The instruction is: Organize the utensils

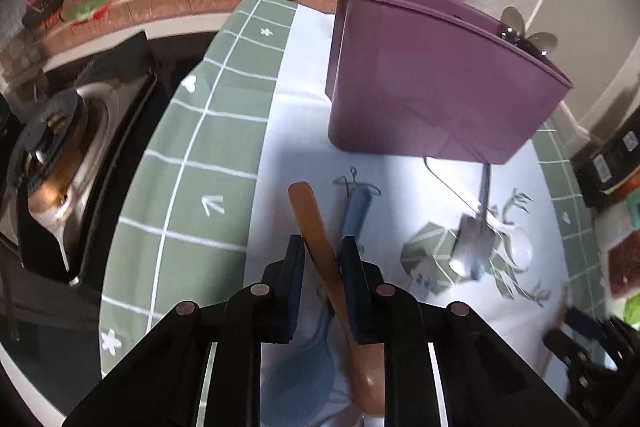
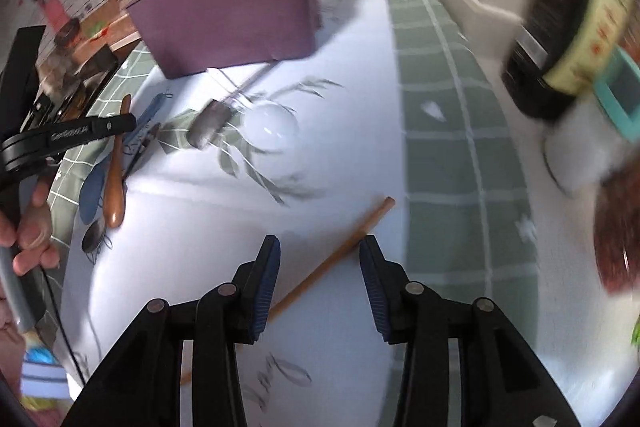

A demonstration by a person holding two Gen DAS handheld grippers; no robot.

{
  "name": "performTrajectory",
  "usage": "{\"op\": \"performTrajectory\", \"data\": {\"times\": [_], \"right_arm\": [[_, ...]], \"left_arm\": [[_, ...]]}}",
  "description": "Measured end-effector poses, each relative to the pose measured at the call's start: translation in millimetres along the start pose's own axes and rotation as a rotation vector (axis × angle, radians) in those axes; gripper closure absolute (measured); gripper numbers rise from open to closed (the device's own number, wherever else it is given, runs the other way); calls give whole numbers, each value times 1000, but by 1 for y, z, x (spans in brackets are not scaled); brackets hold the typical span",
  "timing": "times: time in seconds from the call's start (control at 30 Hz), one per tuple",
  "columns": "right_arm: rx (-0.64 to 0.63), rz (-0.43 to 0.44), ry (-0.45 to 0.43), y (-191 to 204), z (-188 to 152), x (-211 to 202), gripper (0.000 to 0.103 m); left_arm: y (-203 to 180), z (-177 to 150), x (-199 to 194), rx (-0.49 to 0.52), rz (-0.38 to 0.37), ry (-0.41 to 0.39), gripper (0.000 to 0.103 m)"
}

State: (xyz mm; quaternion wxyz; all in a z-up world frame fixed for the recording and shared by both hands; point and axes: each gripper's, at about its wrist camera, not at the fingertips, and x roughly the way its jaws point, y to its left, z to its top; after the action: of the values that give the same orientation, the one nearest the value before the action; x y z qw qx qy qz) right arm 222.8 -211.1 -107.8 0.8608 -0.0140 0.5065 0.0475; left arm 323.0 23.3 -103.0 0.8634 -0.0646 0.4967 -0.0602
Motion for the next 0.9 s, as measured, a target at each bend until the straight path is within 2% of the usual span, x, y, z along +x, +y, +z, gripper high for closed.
{"op": "performTrajectory", "data": {"times": [0.07, 0.17, 0.23, 0.3, 0.5, 0.67, 0.83, 0.9], "right_arm": [[-54, -2, -19, 11, 6, 5, 64], [-107, 25, -30, 24, 16, 13, 77], [-131, 43, -32, 30, 20, 17, 90], [-158, 60, -18, 35, 24, 19, 97], [-105, 153, -22, 24, 29, 4, 99], [-110, 113, -39, 19, 29, -7, 99], [-109, 88, -46, 15, 25, -15, 99], [-104, 91, -44, 14, 24, -17, 99]], "left_arm": [[4, -5, -5, -12, -23, 2, 84], [8, -11, -9, -27, -44, 9, 83], [10, -13, -12, -39, -46, 10, 83], [12, -13, -14, -48, -44, 15, 83], [16, -10, -15, -83, -50, 35, 82], [18, -5, -11, -138, -64, 64, 82], [0, 5, 1, -90, -17, 92, 82], [-7, 8, 7, -82, -21, 117, 82]]}}
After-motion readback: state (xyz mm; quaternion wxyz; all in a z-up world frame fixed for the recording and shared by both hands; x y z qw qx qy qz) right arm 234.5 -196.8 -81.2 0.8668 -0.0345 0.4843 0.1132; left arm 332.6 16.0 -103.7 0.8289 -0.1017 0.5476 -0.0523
